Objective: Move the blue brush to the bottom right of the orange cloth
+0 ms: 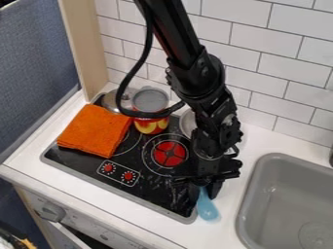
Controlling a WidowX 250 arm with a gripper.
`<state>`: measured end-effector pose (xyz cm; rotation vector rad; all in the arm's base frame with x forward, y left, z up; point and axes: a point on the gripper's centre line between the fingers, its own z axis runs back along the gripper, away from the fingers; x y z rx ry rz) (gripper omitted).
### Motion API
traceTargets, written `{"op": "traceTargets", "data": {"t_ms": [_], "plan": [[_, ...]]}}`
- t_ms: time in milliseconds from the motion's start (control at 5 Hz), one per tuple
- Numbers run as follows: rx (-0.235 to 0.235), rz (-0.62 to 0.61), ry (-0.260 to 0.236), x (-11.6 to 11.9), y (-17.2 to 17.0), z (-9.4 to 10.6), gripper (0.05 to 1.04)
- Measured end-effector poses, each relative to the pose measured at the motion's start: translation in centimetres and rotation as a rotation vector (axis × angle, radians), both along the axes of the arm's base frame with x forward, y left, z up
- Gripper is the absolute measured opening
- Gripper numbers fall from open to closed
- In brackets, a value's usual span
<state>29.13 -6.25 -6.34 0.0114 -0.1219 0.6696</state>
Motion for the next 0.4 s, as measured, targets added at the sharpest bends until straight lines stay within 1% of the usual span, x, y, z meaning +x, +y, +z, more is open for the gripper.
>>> {"op": "traceTargets", "data": {"t_ms": [200,400], "plan": [[-0.001,0.001,0.007,-0.2,0.0,0.0,0.337],[-0.019,0.0,-0.009,-0.4,-0.2,1.1,0.337]]}}
